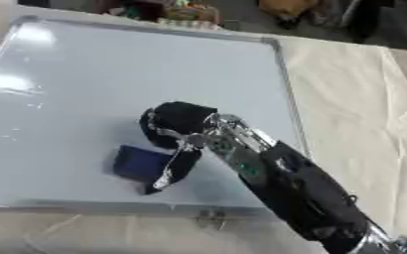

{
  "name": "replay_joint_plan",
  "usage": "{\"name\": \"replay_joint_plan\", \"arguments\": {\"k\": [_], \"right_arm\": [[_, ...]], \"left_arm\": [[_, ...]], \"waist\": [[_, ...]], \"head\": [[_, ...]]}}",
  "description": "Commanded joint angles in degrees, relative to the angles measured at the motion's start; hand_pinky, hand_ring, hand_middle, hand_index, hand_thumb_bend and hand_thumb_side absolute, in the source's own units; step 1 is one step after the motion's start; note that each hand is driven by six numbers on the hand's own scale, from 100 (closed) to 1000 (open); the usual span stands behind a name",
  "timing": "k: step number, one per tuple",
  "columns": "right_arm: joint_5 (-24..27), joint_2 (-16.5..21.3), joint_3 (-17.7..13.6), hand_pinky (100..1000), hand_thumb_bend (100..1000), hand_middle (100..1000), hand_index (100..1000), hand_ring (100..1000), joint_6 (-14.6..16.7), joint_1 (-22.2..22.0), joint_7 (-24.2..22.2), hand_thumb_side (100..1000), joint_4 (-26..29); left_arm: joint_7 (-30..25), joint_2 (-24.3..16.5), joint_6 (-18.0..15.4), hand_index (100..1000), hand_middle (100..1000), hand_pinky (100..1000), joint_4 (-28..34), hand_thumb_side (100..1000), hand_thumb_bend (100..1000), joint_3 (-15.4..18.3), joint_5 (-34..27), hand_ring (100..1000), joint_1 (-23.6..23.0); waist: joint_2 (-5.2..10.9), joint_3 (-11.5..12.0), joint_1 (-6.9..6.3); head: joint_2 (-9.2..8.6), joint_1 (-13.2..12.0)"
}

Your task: Wipe the whiteboard clean with a brush.

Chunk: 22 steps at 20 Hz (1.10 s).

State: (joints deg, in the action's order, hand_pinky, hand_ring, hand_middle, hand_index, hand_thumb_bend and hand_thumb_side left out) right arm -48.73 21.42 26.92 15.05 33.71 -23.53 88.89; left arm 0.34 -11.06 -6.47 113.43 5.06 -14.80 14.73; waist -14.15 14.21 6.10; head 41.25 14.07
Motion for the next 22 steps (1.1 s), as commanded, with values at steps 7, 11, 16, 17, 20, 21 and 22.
{"name": "replay_joint_plan", "arguments": {"k": [7, 11, 16, 17, 20, 21, 22], "right_arm": [[1.98, 0.31, -0.35, 548, 583, 473, 100, 561, -0.12, 0.61, 1.26, 473, 0.24], [3.29, 0.41, -0.5, 542, 528, 469, 100, 555, -0.29, 0.69, 1.27, 453, 0.88], [5.7, 0.66, -0.88, 536, 490, 491, 100, 556, -1.32, 0.56, -0.18, 407, 1.22], [6.2, 0.71, -0.97, 538, 473, 503, 100, 559, -1.58, 0.55, -0.53, 385, 1.29], [7.95, 0.81, -1.22, 538, 439, 524, 100, 560, -2.51, 0.43, -1.97, 351, 1.27], [8.47, 0.9, -1.28, 538, 425, 524, 100, 559, -2.76, 0.43, -2.43, 339, 1.34], [8.9, 1.02, -1.35, 538, 422, 524, 100, 559, -2.94, 0.43, -2.82, 336, 1.45]], "left_arm": [[-0.38, -0.47, -0.13, 560, 427, 419, 1.16, 924, 100, -0.25, 0.28, 493, 0.75], [-0.44, -0.43, -0.15, 560, 427, 419, 1.16, 924, 100, -0.27, 0.32, 493, 0.72], [-0.53, -0.37, -0.16, 559, 426, 419, 1.13, 925, 100, -0.28, 0.35, 493, 0.67], [-0.53, -0.37, -0.17, 559, 427, 419, 1.13, 925, 100, -0.27, 0.36, 493, 0.66], [-0.56, -0.34, -0.2, 559, 427, 419, 1.12, 926, 100, -0.26, 0.38, 493, 0.63], [-0.57, -0.34, -0.21, 559, 427, 419, 1.11, 926, 100, -0.26, 0.39, 493, 0.62], [-0.58, -0.34, -0.22, 559, 427, 419, 1.1, 926, 100, -0.25, 0.4, 493, 0.61]], "waist": [[0.65, 0.1, -0.57], [0.63, 0.09, -0.62], [0.59, 0.14, -0.67], [0.59, 0.16, -0.68], [0.56, 0.17, -0.72], [0.55, 0.14, -0.73], [0.55, 0.1, -0.73]], "head": [[0.28, 0.14], [0.26, 0.1], [0.21, 0.04], [0.21, 0.03], [0.25, -0.01], [0.26, -0.02], [0.27, -0.03]]}}
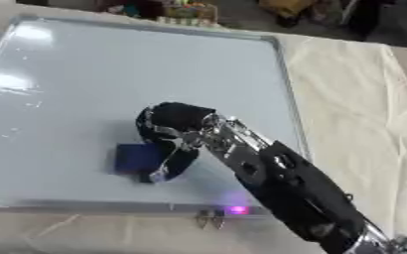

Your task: Wipe the whiteboard clean with a brush.

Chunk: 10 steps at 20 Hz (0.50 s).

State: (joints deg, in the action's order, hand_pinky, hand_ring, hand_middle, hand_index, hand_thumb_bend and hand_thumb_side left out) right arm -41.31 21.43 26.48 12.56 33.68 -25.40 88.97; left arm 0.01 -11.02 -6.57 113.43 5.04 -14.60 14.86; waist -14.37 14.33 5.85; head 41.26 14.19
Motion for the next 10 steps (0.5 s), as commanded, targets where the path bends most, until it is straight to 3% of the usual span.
{"name": "replay_joint_plan", "arguments": {"k": [1, 10], "right_arm": [[1.82, 1.1, -0.98, 537, 407, 524, 100, 559, -0.58, 0.44, -1.24, 325, 1.48], [2.79, 1.5, -1.3, 534, 319, 462, 100, 552, -0.96, 0.47, -1.83, 259, 1.84]], "left_arm": [[-0.26, -0.38, -0.11, 559, 427, 419, 1.1, 926, 100, -0.23, 0.2, 493, 0.49], [-0.38, -0.34, -0.14, 558, 426, 419, 1.06, 926, 100, -0.26, 0.27, 494, 0.42]], "waist": [[0.76, -0.05, -0.47], [0.72, 0.04, -0.51]], "head": [[0.26, -0.19], [0.17, -0.26]]}}
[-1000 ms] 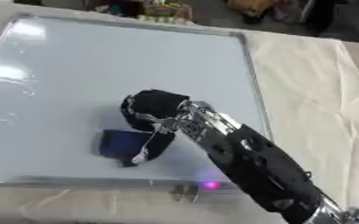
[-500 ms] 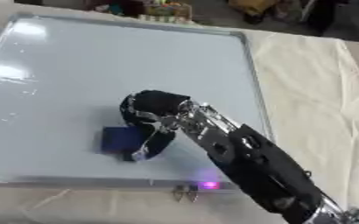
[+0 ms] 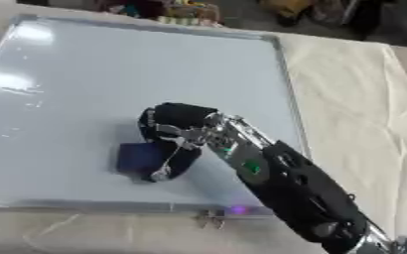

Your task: Wipe the whiteboard clean with a brush.

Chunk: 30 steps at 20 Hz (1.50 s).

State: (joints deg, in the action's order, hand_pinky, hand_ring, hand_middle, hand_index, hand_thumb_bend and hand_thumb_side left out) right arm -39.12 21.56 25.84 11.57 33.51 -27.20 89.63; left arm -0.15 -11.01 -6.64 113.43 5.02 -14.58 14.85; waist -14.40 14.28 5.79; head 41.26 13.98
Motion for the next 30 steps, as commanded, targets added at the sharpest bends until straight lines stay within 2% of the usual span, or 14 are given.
{"name": "replay_joint_plan", "arguments": {"k": [1, 9, 12, 17, 25, 30], "right_arm": [[0.61, 1.4, -0.69, 533, 316, 459, 100, 551, 0.04, 0.64, 0.04, 259, 1.18], [0.98, 2.53, -1.3, 530, 312, 416, 100, 538, 0.19, 0.66, 1.54, 271, 1.51], [1.86, 3.36, -2.08, 528, 317, 374, 100, 528, -0.25, 0.47, 2.61, 282, 2.26], [3.26, 5.35, -3.24, 528, 312, 361, 100, 524, -1.1, -0.03, 4.0, 290, 3.96], [5.41, 10.25, -6.71, 530, 310, 332, 100, 518, -2.88, -1.75, 6.82, 317, 7.13], [5.89, 11.63, -9.02, 532, 302, 318, 100, 518, -4.5, 0.26, 8.42, 334, 5.35]], "left_arm": [[-0.21, -0.34, -0.07, 558, 426, 419, 1.05, 926, 100, -0.24, 0.24, 494, 0.42], [-0.29, -0.4, -0.11, 558, 426, 419, 1.04, 926, 100, -0.27, 0.19, 494, 0.36], [-0.34, -0.42, -0.15, 558, 426, 419, 1.03, 926, 100, -0.25, 0.23, 494, 0.28], [-0.54, -0.45, -0.21, 558, 426, 418, 1.03, 927, 100, -0.25, 0.3, 494, 0.22], [-0.7, -0.6, -0.43, 557, 426, 418, 1.08, 925, 100, -0.19, 0.45, 494, 0.15], [-0.81, -0.65, -0.5, 557, 426, 418, 1.08, 923, 100, -0.24, 0.48, 494, 0.14]], "waist": [[0.76, 0.09, -0.45], [0.87, 0.04, -0.57], [0.86, 0.03, -0.68], [0.77, -0.1, -0.81], [0.5, -0.41, -1.05], [0.46, -0.64, -1.17]], "head": [[0.14, -0.05], [-0.15, 0.0], [-0.4, 0.06], [-0.76, 0.09], [-1.18, 0.01], [-1.36, -0.17]]}}
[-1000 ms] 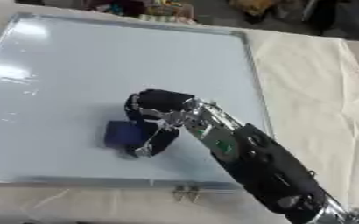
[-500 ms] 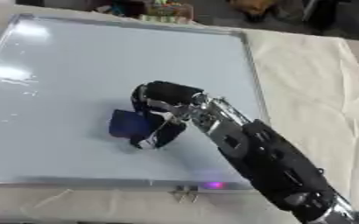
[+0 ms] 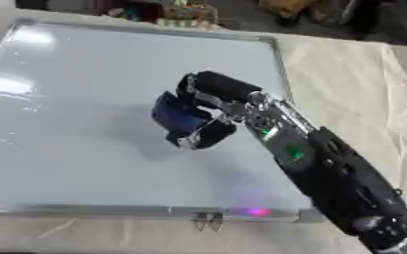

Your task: Wipe the whiteboard clean with a brush.

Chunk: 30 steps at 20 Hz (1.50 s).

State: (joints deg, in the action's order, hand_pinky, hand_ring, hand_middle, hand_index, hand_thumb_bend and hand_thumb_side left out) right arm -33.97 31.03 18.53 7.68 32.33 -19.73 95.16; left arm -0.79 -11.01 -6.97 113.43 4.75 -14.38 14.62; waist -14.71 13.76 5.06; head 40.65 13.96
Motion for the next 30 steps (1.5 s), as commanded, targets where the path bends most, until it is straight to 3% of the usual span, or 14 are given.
{"name": "replay_joint_plan", "arguments": {"k": [1, 8, 18, 30], "right_arm": [[0.79, 2.51, -2.05, 532, 302, 317, 100, 518, -0.74, 1.83, 1.31, 334, -0.74], [0.65, 6.34, -3.56, 531, 280, 303, 100, 525, -0.23, 2.39, 3.55, 347, -3.57], [-1.22, 10.44, -3.74, 528, 242, 287, 100, 532, 1.89, 2.76, 5.7, 349, -6.7], [-4.43, 11.23, -1.32, 534, 224, 272, 100, 559, 5.7, 3.83, 1.89, 327, -9.65]], "left_arm": [[-0.19, -0.67, -0.18, 557, 426, 418, 1.08, 923, 100, 0.03, 0.28, 494, 0.38], [-0.26, -0.77, -0.31, 557, 426, 417, 1.14, 922, 100, -0.02, 0.36, 494, 0.46], [-0.52, -0.71, -0.86, 554, 423, 414, 1.16, 922, 100, -0.06, 0.75, 493, 0.36], [-0.9, -0.37, -1.04, 554, 423, 413, 1.13, 924, 100, -0.28, 1.33, 493, 0.34]], "waist": [[0.76, -0.14, -0.46], [0.52, -0.09, -0.47], [-0.55, 0.44, -1.04], [-1.54, 0.56, -1.39]], "head": [[-0.8, -0.19], [-0.95, -0.2], [0.14, 0.08], [-1.07, 0.72]]}}
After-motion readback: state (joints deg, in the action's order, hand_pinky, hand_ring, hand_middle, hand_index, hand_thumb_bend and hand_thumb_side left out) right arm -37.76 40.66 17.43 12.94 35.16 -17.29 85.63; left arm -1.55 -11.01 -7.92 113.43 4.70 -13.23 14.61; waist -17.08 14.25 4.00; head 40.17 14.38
